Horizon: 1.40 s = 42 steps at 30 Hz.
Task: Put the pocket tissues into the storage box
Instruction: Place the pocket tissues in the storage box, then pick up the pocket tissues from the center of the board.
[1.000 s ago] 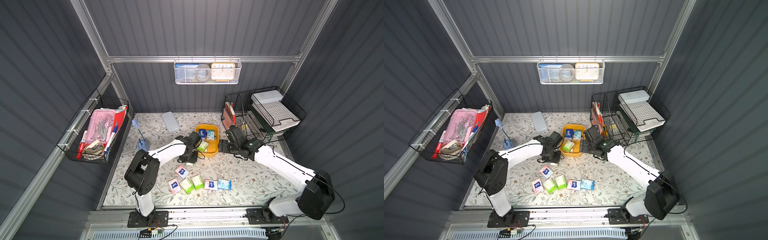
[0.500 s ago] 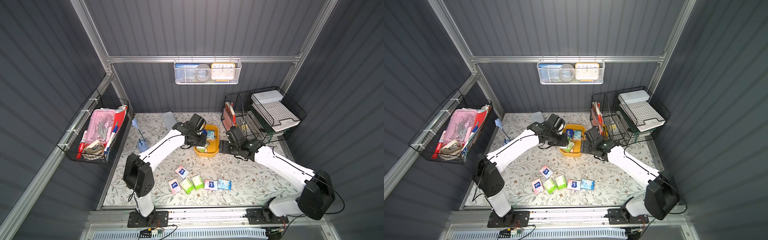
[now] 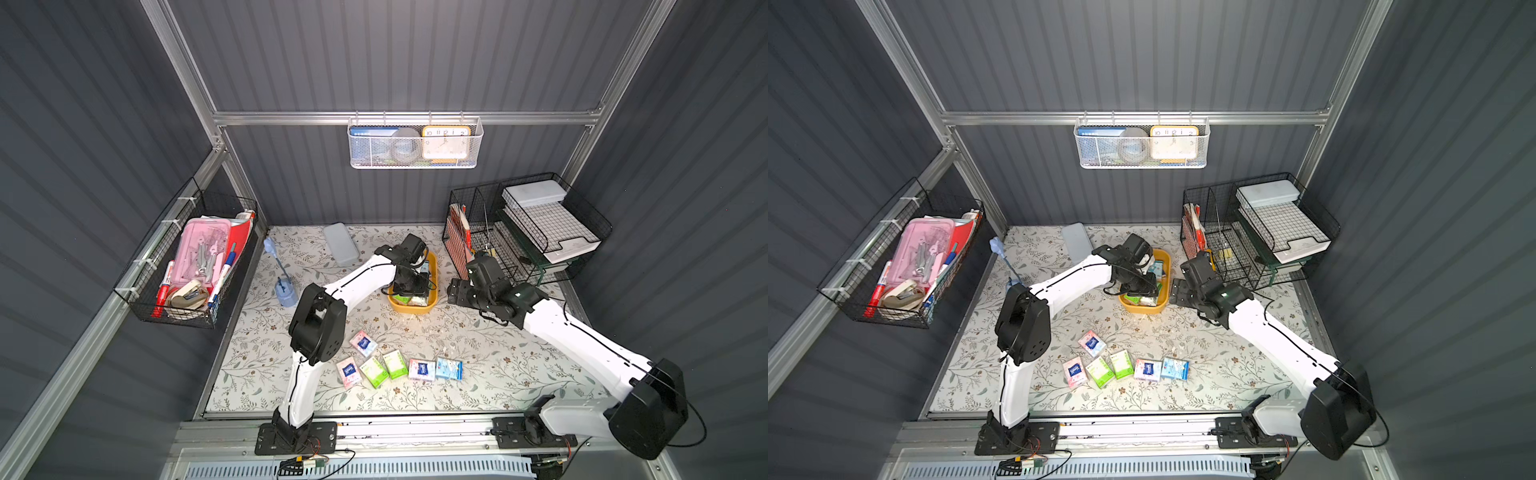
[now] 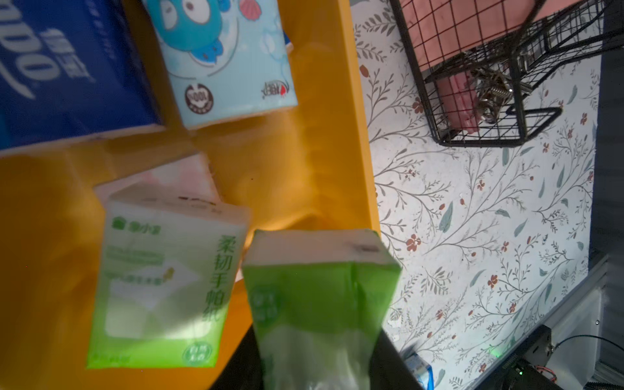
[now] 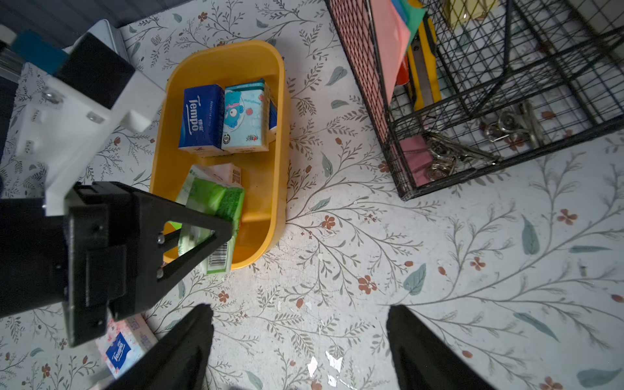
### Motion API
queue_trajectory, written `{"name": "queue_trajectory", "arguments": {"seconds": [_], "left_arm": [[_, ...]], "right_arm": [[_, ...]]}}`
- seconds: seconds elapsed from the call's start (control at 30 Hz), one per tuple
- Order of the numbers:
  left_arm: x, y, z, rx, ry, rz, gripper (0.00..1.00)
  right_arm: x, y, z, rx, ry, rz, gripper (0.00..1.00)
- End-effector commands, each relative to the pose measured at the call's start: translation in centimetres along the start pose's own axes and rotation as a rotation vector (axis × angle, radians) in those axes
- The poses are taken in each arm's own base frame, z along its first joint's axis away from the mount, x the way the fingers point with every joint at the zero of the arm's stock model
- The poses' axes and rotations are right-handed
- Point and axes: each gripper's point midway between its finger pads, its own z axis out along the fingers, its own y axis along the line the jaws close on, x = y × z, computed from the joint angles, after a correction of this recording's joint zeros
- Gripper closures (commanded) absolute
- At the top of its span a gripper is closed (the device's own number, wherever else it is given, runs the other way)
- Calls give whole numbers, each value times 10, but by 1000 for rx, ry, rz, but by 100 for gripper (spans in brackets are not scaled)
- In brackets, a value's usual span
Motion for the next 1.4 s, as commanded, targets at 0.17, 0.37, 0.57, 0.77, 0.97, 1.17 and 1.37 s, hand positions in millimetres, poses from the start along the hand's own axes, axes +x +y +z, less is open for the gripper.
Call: {"name": "queue_trajectory", "arguments": {"seconds": [0.17,0.37,0.57,0.77,0.97,1.17,1.37], "left_arm": [[-13,9,13,-58,-4,31,60],[-9,21,25,-112,26,17,58],[-10,27,28,-139,31,20,43],[-13,23,23,-130,19,15,31],[-27,10,-3,-110,-47,8,30],[-24,11,-44,-154,-112,-17,30],[13,35,-85,-255,-149,-86,24]], "right_arm": [[8,-8,-1,24,20,4,15],[7,-10,-2,27,14,2,15],[9,-9,0,25,23,4,15],[10,-9,1,21,26,7,15],[11,-5,3,5,33,6,15],[11,-1,6,-13,42,2,15],[14,4,12,-31,58,0,15]]}}
